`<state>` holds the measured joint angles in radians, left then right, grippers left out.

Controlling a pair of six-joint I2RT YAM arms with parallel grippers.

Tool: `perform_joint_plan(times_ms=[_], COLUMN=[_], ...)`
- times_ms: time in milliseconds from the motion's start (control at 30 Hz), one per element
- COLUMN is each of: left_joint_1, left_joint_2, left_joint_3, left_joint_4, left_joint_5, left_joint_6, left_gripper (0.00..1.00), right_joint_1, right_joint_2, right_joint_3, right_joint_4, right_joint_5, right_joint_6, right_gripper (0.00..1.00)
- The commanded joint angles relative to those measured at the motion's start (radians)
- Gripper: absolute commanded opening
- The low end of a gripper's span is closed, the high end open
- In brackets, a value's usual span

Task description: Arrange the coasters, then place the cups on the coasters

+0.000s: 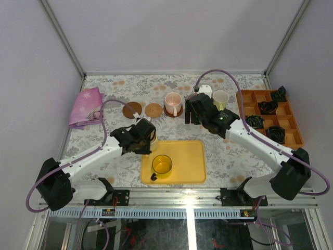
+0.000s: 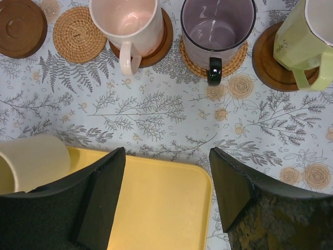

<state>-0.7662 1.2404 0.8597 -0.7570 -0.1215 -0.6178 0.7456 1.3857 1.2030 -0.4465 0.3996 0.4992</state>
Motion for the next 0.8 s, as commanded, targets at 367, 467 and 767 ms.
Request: perform_joint_plan(times_ms=[367,467,767], left_joint_1=[0.042,0.108,0.253], left_joint_2=[0.135,0.222,0.442], left_joint_3=[0.267,0.304,0.493], left_joint_4=[0.182,0.236,0.272], left_joint_5=[-0.302,-0.254,-0.124], left_joint_6=[0.156,0.17,0.159], left_gripper=[0.0,0.0,0.0], right_joint_1=[0.005,0.006,0.006], right_joint_2=[-0.042,-0.049,-0.058], right_joint_3=[0.003,0.011,0.018], right_joint_4=[0.045,0.038,0.028], right_joint_5=[0.059,0.071,0.145], right_joint_6=[0.005,-0.005,-0.033], right_gripper=[0.73,0.73,0.73])
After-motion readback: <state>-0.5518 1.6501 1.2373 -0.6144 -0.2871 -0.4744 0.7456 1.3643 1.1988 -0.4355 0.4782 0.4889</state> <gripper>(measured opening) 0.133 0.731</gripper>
